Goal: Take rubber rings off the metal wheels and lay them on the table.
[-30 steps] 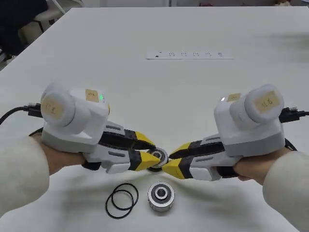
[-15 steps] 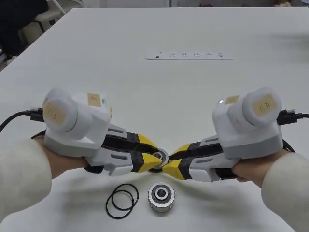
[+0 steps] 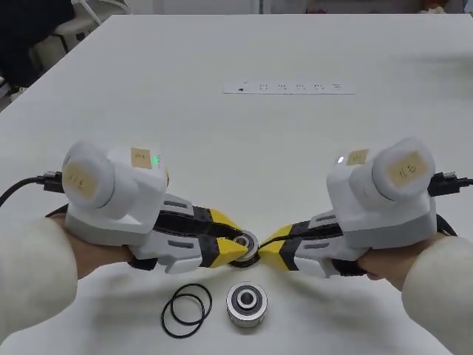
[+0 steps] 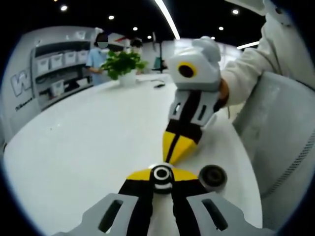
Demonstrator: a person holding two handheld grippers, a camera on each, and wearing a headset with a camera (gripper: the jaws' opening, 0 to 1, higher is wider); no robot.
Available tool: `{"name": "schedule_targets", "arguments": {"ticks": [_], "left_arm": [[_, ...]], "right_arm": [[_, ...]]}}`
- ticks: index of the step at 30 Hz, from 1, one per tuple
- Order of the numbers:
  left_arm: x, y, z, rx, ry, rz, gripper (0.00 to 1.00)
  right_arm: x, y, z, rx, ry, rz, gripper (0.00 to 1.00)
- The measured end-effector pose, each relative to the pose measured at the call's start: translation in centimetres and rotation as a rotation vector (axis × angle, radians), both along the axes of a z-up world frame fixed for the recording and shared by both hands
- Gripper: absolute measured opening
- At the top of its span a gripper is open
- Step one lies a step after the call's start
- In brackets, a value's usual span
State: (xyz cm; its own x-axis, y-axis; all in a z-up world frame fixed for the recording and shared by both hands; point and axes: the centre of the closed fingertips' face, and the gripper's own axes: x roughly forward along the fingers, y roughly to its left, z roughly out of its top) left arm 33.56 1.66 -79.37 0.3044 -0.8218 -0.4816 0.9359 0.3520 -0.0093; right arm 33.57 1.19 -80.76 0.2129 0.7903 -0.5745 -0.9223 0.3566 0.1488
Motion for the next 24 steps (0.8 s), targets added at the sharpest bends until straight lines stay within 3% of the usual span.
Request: {"name": "schedule_targets", "arguments": {"ticks": [9,12,24], "left_arm": [[-0.3,-0.1,0.3,0.006,-0.012,-0.004,0.14],[-0.4,-0.1,0.3,0.006,-0.013,-0.003,0.14],[-0.5,-0.2,0.4,0.018,-0.03,-0.012,0.14]], "right_arm": [[0.5,-0.5,0.4,0.065,0.102,-0.091,0.0],[0.7,-0.3,1.1,0.116,0.139,-0.124,0.0],[0.2,0.1,1.6,0.127,0.154,-0.133,0.0]]}}
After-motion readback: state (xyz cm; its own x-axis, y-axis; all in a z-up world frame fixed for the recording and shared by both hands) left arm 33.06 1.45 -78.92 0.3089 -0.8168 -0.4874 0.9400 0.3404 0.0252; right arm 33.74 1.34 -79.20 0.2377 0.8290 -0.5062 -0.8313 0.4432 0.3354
